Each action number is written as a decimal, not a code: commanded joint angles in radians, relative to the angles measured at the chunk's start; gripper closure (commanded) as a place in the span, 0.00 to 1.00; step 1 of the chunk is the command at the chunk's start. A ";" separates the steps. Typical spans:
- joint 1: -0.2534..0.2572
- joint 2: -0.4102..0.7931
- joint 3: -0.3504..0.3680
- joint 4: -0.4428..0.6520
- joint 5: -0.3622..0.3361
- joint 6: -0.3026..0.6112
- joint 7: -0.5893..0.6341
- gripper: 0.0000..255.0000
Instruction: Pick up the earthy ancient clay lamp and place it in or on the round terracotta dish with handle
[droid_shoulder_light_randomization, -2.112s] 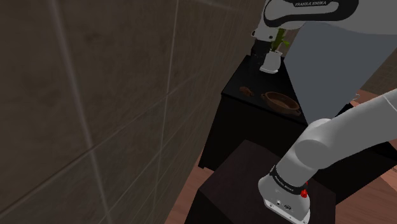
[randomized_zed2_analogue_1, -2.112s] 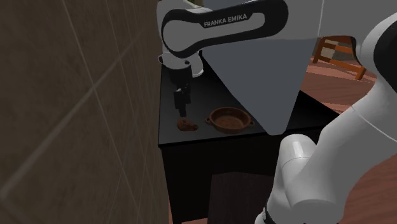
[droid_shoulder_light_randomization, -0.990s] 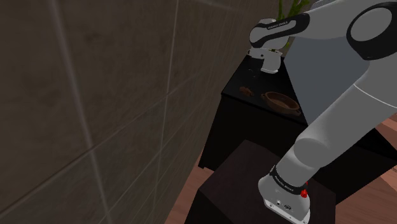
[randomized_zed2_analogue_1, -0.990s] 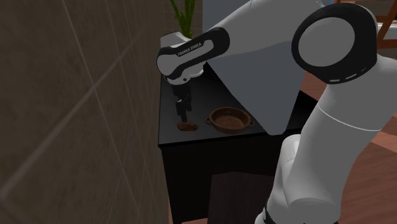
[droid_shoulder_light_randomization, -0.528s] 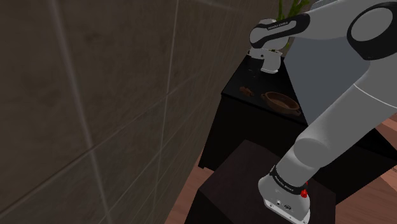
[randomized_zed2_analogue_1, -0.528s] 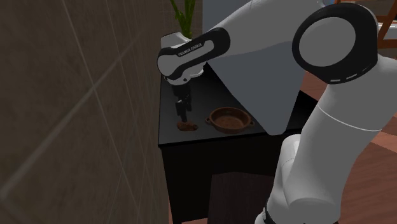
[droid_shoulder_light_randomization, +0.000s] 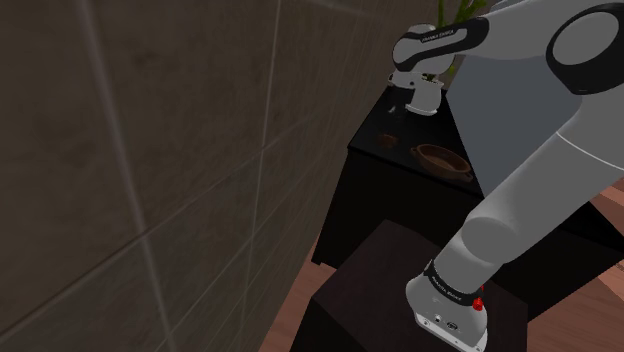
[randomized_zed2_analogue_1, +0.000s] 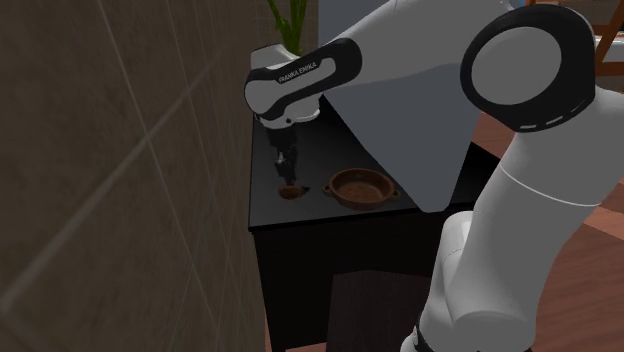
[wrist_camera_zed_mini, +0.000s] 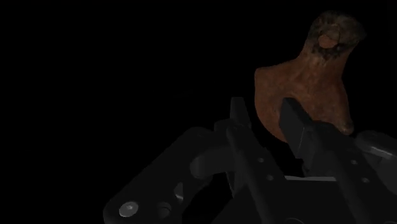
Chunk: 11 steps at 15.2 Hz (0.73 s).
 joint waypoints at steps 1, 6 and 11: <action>0.000 0.014 -0.001 -0.016 -0.001 -0.004 0.001 1.00; -0.003 -0.002 -0.003 -0.011 -0.007 -0.013 -0.002 0.00; -0.016 -0.223 0.008 -0.167 -0.031 -0.018 -0.009 0.00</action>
